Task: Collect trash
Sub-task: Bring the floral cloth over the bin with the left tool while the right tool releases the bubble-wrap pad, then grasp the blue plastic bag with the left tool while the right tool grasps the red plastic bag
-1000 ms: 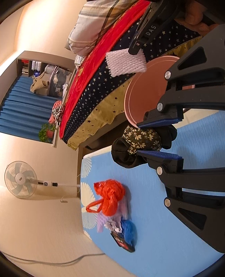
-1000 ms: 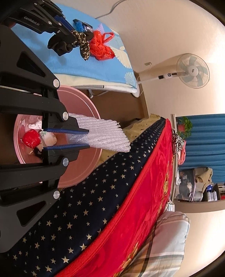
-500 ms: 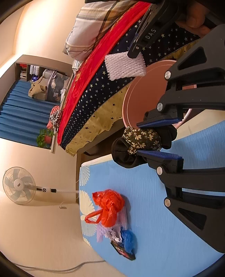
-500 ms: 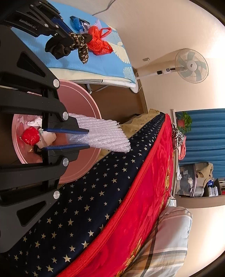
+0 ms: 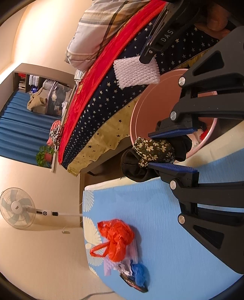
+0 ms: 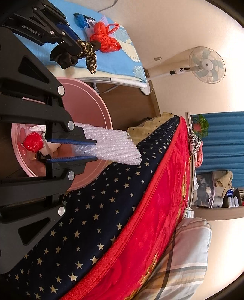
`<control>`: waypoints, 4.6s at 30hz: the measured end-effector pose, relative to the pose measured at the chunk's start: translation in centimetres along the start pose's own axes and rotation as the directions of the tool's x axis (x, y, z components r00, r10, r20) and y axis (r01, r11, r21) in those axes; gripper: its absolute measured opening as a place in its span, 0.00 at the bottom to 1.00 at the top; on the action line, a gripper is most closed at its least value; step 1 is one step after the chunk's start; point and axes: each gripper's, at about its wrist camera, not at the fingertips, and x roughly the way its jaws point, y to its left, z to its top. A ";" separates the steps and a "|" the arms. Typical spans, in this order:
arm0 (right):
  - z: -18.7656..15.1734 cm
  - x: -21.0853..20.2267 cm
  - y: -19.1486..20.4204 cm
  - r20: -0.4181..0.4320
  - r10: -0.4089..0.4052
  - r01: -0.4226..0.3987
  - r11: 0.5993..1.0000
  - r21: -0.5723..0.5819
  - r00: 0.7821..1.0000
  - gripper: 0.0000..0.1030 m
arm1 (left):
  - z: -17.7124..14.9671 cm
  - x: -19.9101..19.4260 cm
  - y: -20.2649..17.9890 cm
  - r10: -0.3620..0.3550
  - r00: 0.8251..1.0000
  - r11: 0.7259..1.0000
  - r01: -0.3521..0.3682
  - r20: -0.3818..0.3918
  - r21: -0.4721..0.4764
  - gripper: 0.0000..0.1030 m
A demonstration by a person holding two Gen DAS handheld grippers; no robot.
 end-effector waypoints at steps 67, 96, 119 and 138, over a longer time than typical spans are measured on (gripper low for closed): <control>-0.6 3.1 15.3 -0.061 0.452 -0.455 0.888 -0.068 0.890 0.39 | 0.5 -4.5 14.7 0.343 0.936 0.924 -0.320 0.081 -0.208 0.27; -0.7 14.9 25.8 -0.272 0.635 -0.638 0.765 0.089 0.723 0.50 | 2.5 2.1 25.7 0.481 0.859 0.811 -0.512 -0.174 -0.285 0.32; -1.9 11.2 22.5 -0.249 0.603 -0.609 0.791 0.059 0.758 0.17 | 1.2 -2.3 25.9 0.394 0.918 0.828 -0.377 -0.047 -0.416 0.00; -1.7 8.5 19.5 -0.245 0.566 -0.576 0.817 0.036 0.787 0.17 | -0.4 1.3 25.8 0.279 0.942 0.809 -0.334 -0.184 -0.484 0.00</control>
